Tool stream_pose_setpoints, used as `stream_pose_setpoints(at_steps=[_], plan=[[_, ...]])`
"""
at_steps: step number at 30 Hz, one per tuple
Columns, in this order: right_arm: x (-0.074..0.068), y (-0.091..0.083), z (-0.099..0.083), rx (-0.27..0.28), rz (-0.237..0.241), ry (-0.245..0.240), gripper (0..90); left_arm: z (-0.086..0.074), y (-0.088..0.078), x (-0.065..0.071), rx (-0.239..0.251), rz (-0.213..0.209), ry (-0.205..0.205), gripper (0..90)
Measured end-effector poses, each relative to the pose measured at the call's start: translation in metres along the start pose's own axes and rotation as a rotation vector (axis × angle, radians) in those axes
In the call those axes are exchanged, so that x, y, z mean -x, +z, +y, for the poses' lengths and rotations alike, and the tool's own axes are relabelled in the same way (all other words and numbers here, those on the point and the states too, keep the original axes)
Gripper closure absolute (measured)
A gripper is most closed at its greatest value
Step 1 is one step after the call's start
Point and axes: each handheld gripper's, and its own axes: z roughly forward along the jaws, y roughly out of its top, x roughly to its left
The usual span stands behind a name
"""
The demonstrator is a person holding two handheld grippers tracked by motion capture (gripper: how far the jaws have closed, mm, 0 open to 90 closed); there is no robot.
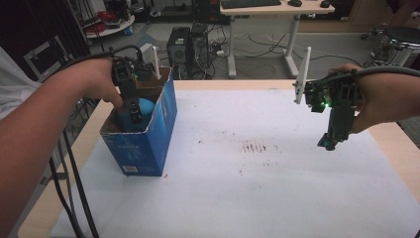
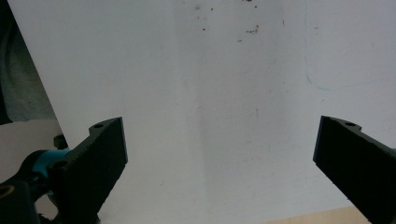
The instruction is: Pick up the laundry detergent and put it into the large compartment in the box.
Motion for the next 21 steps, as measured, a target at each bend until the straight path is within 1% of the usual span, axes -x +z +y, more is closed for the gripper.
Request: stream_pose_setpoints(at_steps=[1,5,7,9,11,12,14,15,18,21], plan=[[0.0,0.0,0.0,0.0,0.002,-0.002,1.9,0.0,-0.002,0.0,-0.001,-0.005,-0.003,24.9],[0.0,0.001,0.001,0.002,0.004,-0.006,1.9,-0.001,-0.01,0.001,-0.009,0.006,-0.005,23.5],[0.0,0.001,0.001,0.001,0.002,-0.011,1.9,-0.003,-0.013,0.002,-0.004,0.01,-0.01,23.4],[0.0,0.001,0.002,0.004,0.004,-0.011,1.9,-0.004,-0.017,0.003,-0.002,0.014,-0.009,20.8],[0.0,0.001,0.002,0.004,0.004,-0.012,1.9,-0.005,-0.021,0.004,-0.001,0.024,-0.004,20.3],[0.0,0.001,0.002,0.004,0.003,-0.011,1.9,-0.006,-0.024,0.005,0.004,0.033,-0.002,18.1],[0.0,0.001,0.002,0.0,0.005,-0.006,1.9,-0.006,-0.03,0.007,0.01,0.037,0.006,17.4],[0.0,0.002,0.002,0.001,0.005,-0.01,1.9,-0.006,-0.033,0.007,0.015,0.036,0.006,17.3],[0.0,0.002,0.003,0.003,0.008,-0.015,1.9,-0.005,-0.041,0.012,0.012,0.04,0.028,16.3],[0.0,0.002,0.003,0.002,0.008,-0.013,1.9,-0.003,-0.049,0.018,0.023,0.037,0.043,15.6]])
